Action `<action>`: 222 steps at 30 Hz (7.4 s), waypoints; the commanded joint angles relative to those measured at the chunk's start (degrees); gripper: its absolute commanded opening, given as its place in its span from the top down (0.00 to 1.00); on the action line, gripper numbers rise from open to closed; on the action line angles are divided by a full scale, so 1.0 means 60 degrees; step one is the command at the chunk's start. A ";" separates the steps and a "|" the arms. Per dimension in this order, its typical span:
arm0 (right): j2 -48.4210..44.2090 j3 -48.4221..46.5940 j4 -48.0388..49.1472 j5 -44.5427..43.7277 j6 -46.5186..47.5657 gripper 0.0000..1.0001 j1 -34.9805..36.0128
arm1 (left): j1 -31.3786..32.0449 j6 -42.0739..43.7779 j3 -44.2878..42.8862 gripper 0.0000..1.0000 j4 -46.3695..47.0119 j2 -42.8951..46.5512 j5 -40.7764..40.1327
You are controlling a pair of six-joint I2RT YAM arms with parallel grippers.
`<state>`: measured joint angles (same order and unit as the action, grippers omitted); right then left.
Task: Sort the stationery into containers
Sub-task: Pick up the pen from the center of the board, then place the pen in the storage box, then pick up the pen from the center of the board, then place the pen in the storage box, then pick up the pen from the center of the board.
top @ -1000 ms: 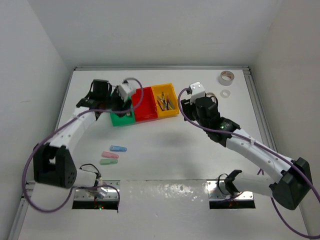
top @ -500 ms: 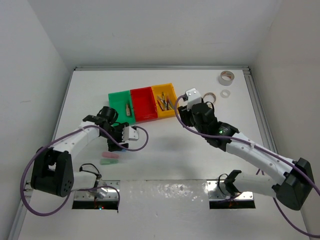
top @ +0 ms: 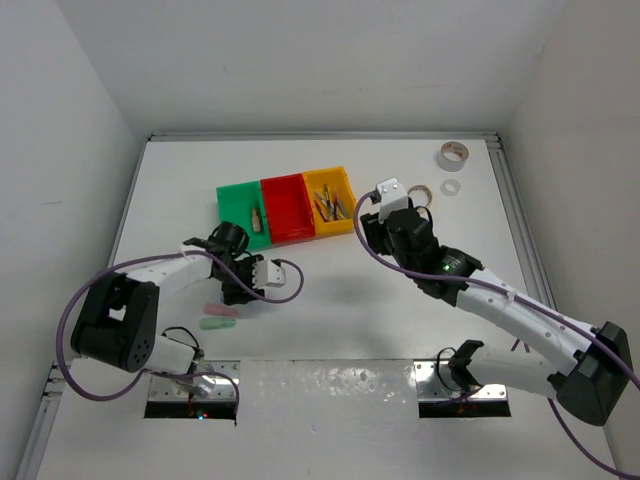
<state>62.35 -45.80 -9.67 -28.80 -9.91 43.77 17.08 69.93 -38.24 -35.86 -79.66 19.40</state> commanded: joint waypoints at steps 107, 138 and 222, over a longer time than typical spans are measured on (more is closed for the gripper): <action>-0.1353 0.0602 -0.0102 -0.1147 -0.0106 0.39 0.0425 | -0.1748 0.3973 0.1553 0.51 -0.1041 0.2070 -0.0376; -0.1529 0.0734 -0.0029 -0.1646 0.0084 0.39 0.0425 | -0.1485 -0.2666 -0.1843 1.00 -0.0752 0.1965 0.3475; -0.1719 0.0514 -0.1054 -0.1851 -0.0648 0.39 0.1099 | 0.0272 0.0167 0.1597 0.25 -0.1760 0.2246 -0.2163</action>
<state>52.29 -41.06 -16.67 -37.87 -12.93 50.02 17.32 74.32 -29.91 -50.19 -65.28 8.97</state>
